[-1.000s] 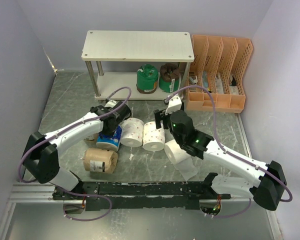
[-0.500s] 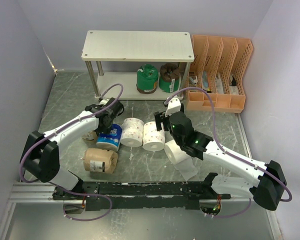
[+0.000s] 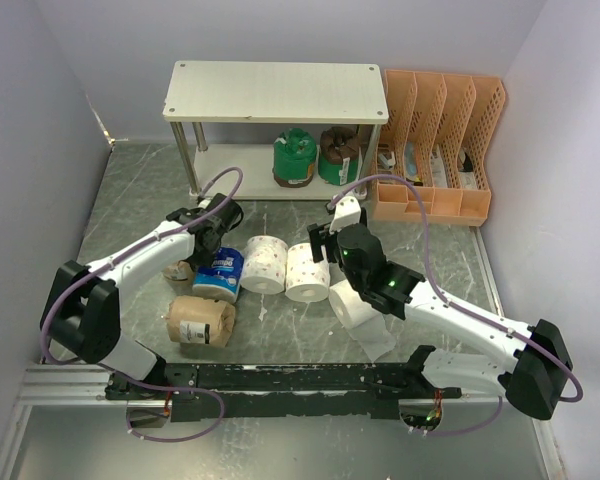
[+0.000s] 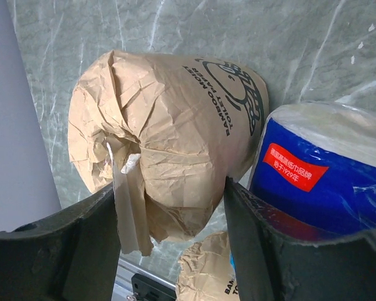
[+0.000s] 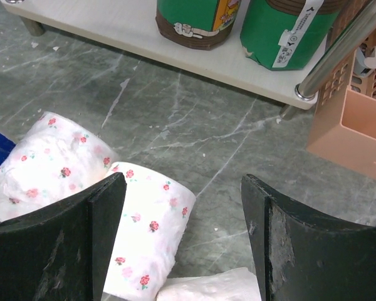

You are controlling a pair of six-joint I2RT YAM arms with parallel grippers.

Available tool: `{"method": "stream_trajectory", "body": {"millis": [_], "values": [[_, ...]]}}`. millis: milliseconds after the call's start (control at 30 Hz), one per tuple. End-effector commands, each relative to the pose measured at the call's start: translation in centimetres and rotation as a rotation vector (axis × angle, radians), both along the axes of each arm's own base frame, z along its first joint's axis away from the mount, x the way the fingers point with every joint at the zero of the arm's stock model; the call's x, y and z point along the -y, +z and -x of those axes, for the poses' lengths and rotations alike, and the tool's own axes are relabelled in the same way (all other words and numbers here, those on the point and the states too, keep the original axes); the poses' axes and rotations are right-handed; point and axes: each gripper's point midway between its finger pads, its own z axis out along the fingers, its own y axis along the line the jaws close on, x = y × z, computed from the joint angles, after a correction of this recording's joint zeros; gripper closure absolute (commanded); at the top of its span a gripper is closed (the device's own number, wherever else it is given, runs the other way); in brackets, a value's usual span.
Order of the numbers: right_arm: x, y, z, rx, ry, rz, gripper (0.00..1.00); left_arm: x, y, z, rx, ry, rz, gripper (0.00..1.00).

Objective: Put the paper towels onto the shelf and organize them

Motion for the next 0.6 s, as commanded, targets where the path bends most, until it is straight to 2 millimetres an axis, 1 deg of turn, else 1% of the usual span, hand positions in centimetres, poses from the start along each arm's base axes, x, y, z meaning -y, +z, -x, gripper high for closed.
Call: {"method": "stream_trajectory", "body": {"millis": [0, 67, 133, 233, 267, 333, 400, 567], "values": [[0.2, -0.5, 0.0, -0.004, -0.014, 0.005, 0.26, 1.8, -1.6, -0.4, -0.029, -0.01, 0.08, 0.33], [0.2, -0.4, 0.0, -0.001, -0.013, 0.005, 0.26, 1.9, -1.7, -0.4, -0.038, -0.014, 0.083, 0.39], [0.3, -0.3, 0.0, 0.002, -0.014, 0.004, 0.26, 2.0, -2.0, -0.3, -0.049, -0.014, 0.083, 0.49], [0.3, -0.3, 0.0, 0.002, -0.014, 0.005, 0.26, 2.1, -2.1, -0.3, -0.057, -0.018, 0.081, 0.6], [0.3, -0.3, 0.0, 0.001, -0.014, 0.006, 0.26, 2.2, -2.0, -0.3, -0.057, -0.02, 0.081, 0.67], [0.3, -0.4, 0.0, -0.002, -0.016, 0.007, 0.26, 2.3, -1.8, -0.3, -0.055, -0.024, 0.072, 0.91], [0.3, -0.5, 0.0, -0.004, -0.015, 0.007, 0.26, 2.5, -1.5, -0.2, -0.049, -0.031, 0.057, 0.93], [0.3, -0.6, 0.0, -0.005, -0.016, 0.004, 0.26, 3.4, -0.7, 0.1, -0.043, -0.058, 0.015, 0.93]]}}
